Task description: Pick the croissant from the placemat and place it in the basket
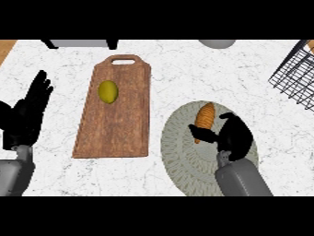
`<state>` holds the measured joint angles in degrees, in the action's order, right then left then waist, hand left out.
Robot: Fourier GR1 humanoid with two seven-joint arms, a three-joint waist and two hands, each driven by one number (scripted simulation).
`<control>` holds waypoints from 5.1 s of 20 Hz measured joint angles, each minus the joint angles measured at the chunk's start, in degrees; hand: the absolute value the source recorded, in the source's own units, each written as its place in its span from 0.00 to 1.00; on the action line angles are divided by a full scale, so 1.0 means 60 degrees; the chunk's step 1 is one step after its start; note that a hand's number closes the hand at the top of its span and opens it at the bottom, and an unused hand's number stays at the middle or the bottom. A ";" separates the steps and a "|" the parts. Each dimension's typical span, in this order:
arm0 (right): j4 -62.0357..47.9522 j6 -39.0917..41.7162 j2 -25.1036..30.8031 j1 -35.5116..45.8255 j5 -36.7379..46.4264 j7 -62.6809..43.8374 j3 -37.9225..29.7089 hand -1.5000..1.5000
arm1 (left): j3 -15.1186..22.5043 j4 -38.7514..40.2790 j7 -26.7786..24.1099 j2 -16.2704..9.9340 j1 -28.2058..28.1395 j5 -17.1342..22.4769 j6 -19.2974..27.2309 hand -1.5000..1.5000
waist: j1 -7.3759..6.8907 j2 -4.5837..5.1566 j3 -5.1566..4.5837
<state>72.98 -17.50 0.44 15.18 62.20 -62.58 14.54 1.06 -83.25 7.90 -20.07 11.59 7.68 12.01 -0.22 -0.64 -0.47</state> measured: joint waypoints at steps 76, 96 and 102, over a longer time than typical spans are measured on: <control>-0.7814 -0.1298 0.4613 0.8086 -0.4667 0.7749 -0.5085 1.00 | -0.0703 -0.0110 0.0127 0.0777 0.0119 -0.0863 -0.0830 0.50 | -0.0264 0.0219 0.0084; -0.9509 -0.1230 0.6733 0.7729 -0.2412 1.0396 -0.3400 1.00 | -0.0777 0.0002 0.0109 0.0875 0.0387 -0.0962 -0.0964 0.50 | -0.0475 0.0316 0.0075; -1.0101 -0.1724 0.6854 0.8160 -0.1561 1.0354 -0.2895 1.00 | -0.0782 -0.0079 0.0162 0.0884 0.0319 -0.0918 -0.1083 0.50 | -0.0542 0.0328 0.0092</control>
<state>12.38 -27.84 41.56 64.14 52.83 -0.45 -2.83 -3.63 -83.73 8.88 -14.76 13.51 2.17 5.51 -3.47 1.32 0.09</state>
